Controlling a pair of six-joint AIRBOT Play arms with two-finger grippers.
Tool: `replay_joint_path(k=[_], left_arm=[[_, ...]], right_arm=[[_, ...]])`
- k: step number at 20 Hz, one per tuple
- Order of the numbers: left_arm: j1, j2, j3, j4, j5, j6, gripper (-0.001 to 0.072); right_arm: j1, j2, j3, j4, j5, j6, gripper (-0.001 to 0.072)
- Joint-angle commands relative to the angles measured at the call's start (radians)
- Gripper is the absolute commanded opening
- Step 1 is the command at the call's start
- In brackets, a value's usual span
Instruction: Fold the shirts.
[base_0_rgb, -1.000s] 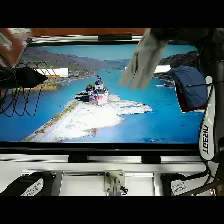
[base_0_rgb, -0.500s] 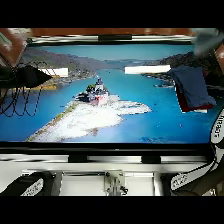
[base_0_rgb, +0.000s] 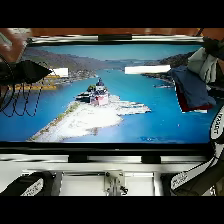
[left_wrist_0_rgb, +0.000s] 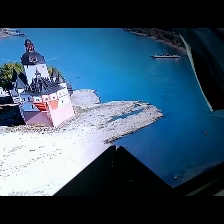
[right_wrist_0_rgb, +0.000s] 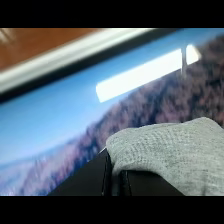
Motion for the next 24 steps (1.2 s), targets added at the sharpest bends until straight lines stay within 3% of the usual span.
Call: replay_joint_path(k=[1,3,4,10,12,14,17,24], left_arm=[[0.000,0.000,0.000,-0.004,-0.005,0.000,0.0033],[0.000,0.000,0.000,-0.004,-0.004,0.000,0.0033],[0.000,0.000,0.000,-0.004,-0.003,0.000,0.0033],[0.000,0.003,0.000,-0.004,-0.006,0.000,0.0033],[0.000,0.003,0.000,-0.004,-0.006,0.000,0.0033],[0.000,0.003,0.000,-0.004,-0.005,0.000,0.0033],[0.000,0.003,0.000,-0.004,-0.005,0.000,0.0033],[0.000,0.003,0.000,-0.004,-0.006,0.000,0.0033]], right_arm=[[0.031,0.015,0.001,0.025,0.401,-0.009,0.0078],[0.073,0.015,0.001,0.033,0.611,-0.008,0.0078],[0.089,0.015,0.001,0.030,0.589,-0.009,0.0078],[0.079,0.036,0.001,-0.083,-0.143,-0.042,0.0078],[0.072,0.078,0.001,-0.131,-0.306,-0.078,0.0078],[0.066,0.135,0.001,-0.297,-0.449,-0.071,0.0078],[0.039,0.192,0.001,-0.546,-0.562,0.041,0.0078],[-0.046,0.188,-0.027,-0.509,-0.769,0.267,0.0079]])
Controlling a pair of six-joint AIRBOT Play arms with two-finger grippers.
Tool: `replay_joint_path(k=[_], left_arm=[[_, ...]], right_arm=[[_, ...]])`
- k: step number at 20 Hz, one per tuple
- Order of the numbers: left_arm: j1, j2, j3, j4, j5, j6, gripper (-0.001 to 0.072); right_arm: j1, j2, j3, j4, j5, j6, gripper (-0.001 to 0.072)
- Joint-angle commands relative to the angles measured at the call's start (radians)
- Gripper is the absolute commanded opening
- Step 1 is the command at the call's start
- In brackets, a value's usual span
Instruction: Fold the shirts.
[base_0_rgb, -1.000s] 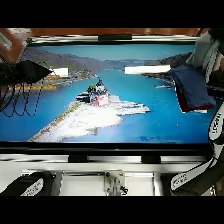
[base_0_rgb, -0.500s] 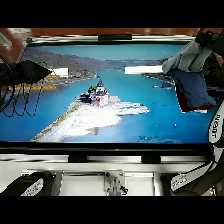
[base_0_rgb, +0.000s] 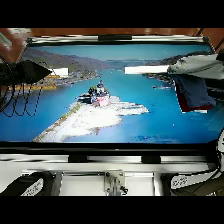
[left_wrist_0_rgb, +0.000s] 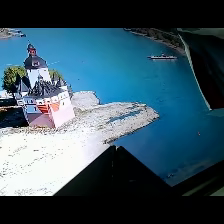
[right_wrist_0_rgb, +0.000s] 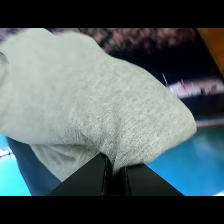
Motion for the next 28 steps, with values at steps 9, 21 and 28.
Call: replay_joint_path(k=[9,21,28], left_arm=[[0.000,0.000,0.000,0.001,0.000,0.001,0.0033],[0.000,-0.004,0.000,0.003,0.000,0.072,0.0032],[-0.245,-0.129,0.005,0.557,-0.063,-0.034,0.0029]], right_arm=[[-0.025,-0.108,-0.020,0.106,-0.556,0.043,0.0079],[-0.018,0.116,-0.018,0.034,-0.458,-0.076,0.0595],[0.228,0.327,-0.018,0.266,-0.363,-0.137,0.0594]])
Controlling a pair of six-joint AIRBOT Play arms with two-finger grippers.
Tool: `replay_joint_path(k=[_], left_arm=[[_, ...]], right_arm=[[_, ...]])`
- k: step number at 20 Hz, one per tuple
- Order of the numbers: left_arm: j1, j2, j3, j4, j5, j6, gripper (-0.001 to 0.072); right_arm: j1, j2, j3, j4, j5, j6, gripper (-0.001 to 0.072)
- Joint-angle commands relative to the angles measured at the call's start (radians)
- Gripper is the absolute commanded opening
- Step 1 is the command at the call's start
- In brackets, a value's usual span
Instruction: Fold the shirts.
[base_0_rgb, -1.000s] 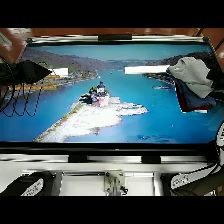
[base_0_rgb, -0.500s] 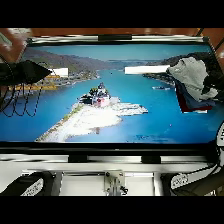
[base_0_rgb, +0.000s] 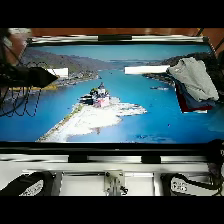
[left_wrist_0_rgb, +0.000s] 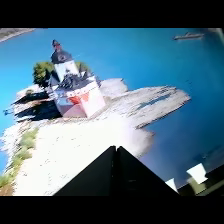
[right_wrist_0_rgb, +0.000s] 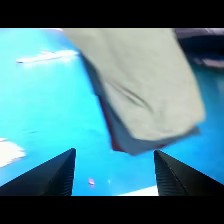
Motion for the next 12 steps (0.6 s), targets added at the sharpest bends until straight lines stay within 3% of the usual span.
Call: replay_joint_path(k=[1,3,5,6,12], left_arm=[[-0.189,-0.103,0.014,0.436,-0.118,-0.103,0.0030],[-0.279,-0.209,0.063,0.528,-0.296,-0.119,0.0062],[-0.314,-0.307,0.135,0.534,-0.409,-0.119,0.0424],[-0.314,-0.333,0.162,0.533,-0.413,-0.126,0.0478],[-0.296,-0.362,0.178,0.533,-0.402,-0.126,0.0470]], right_arm=[[0.159,0.048,-0.005,0.113,-0.015,0.083,0.0594],[0.212,0.005,-0.047,0.262,-0.077,0.125,0.0595],[0.237,-0.043,-0.137,0.396,-0.099,0.166,0.0595],[0.255,-0.060,-0.180,0.402,-0.097,0.184,0.0595],[0.349,-0.106,-0.241,0.378,-0.079,0.197,0.0595]])
